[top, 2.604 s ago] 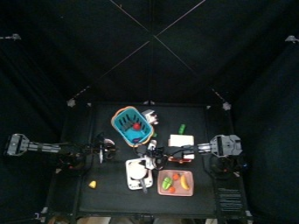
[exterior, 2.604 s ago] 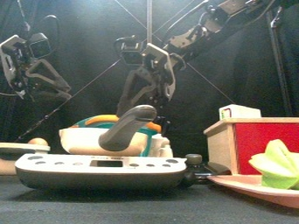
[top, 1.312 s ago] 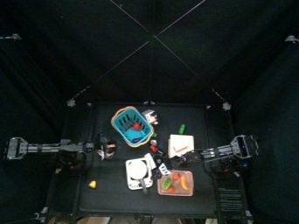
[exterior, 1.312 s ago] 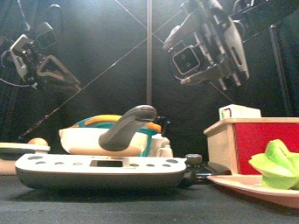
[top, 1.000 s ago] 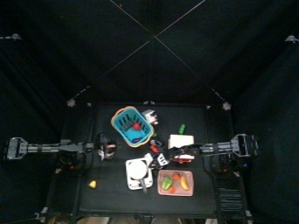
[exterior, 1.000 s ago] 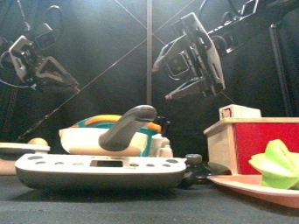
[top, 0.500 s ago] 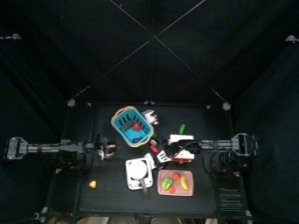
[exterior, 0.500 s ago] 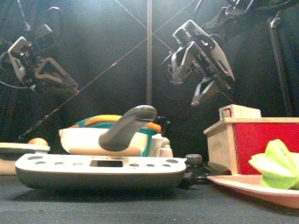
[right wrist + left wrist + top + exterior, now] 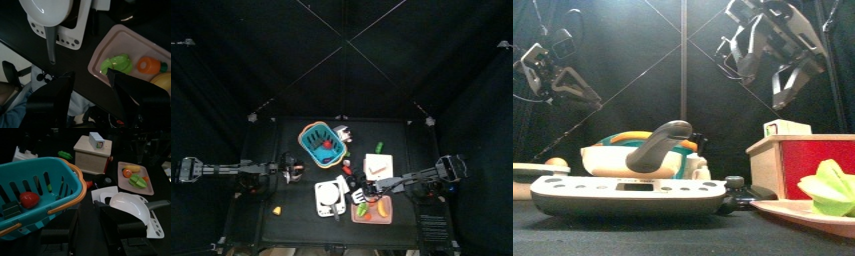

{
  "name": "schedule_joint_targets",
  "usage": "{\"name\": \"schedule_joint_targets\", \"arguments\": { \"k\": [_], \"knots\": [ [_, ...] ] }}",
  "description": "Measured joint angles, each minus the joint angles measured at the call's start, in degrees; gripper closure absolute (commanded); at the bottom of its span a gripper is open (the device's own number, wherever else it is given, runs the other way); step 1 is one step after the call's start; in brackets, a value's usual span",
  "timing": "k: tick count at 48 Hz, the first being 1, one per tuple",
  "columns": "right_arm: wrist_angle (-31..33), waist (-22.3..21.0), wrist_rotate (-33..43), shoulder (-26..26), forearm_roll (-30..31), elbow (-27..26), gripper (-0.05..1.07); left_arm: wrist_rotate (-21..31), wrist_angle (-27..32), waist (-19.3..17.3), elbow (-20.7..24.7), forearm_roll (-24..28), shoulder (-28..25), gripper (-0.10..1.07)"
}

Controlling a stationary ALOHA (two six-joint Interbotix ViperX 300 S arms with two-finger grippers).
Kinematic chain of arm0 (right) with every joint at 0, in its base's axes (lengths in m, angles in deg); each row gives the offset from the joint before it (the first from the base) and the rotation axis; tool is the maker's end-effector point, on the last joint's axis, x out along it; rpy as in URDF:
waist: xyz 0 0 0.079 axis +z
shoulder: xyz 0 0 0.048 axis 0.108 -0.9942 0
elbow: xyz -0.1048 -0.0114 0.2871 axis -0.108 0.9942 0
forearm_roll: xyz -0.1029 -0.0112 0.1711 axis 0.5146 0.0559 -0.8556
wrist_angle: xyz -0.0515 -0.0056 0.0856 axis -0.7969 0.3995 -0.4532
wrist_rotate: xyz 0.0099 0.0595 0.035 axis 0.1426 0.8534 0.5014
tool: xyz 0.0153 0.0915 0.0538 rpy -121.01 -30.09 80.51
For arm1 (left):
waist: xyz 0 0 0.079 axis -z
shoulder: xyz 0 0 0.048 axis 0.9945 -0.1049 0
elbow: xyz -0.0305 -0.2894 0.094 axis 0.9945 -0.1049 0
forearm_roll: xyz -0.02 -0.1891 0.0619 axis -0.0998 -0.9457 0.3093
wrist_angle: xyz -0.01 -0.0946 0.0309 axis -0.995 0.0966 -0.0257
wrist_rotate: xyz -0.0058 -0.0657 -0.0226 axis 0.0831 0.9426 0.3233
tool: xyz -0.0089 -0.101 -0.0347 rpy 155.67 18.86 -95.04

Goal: Grab starfruit

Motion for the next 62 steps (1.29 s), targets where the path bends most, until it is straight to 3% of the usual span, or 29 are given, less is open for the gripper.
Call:
{"name": "schedule_joint_targets", "arguments": {
  "k": [18, 24, 37, 62],
  "knots": [
    [0.1, 9.4, 27.7, -4.9, 17.9, 0.9, 0.08, -0.1, 0.0, 0.0, 0.0, 0.0, 0.1, 0.27],
    [0.3, 11.2, 32.6, -5.4, 19.5, 1.4, 0.03, -0.1, 0.0, 0.0, 0.0, 0.0, 0.1, 0.27],
    [2.5, 14.4, 37.6, -6.9, 19.1, 1.6, 0.01, -0.1, 0.0, 0.0, 0.0, 0.0, 0.1, 0.27],
    [1.6, 14.1, 38.1, -12.3, 18.8, 2.5, 0.01, -0.1, 0.0, 0.0, -0.4, 0.0, 0.1, 0.27]
  ]
}}
